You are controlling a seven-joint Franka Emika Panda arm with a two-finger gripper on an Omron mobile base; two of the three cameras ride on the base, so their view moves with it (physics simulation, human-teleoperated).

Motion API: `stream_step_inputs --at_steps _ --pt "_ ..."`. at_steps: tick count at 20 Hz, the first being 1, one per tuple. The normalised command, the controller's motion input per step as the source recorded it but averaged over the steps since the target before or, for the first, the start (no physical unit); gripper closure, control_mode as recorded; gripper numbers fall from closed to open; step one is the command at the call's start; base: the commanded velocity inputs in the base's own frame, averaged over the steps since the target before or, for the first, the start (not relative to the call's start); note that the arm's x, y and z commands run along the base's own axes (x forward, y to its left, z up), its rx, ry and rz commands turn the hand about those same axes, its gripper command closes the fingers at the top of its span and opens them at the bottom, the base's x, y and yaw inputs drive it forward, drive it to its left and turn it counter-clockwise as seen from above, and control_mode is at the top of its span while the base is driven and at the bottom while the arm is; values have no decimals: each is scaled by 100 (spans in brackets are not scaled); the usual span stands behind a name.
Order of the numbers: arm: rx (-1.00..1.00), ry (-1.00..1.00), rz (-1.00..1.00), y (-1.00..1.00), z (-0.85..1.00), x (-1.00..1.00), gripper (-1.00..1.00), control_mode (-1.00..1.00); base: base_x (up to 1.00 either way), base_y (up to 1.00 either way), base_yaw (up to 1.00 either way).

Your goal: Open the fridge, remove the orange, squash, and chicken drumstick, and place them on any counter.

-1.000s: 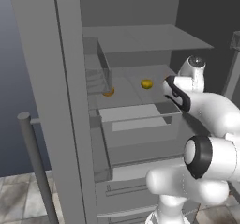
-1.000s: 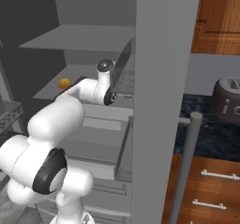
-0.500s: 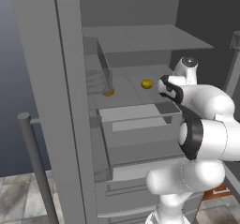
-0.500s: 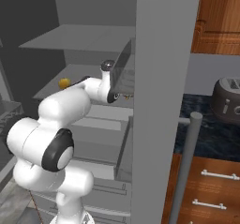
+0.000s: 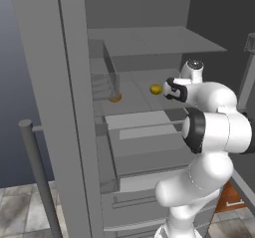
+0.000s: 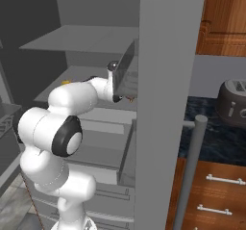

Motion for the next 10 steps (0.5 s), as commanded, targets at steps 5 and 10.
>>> stream_step_inputs --at_steps 5,10 --pt "0 1 0 -4 -20 26 -100 -100 0 0 0" --pt "0 2 0 0 -21 2 -100 -100 0 0 0"
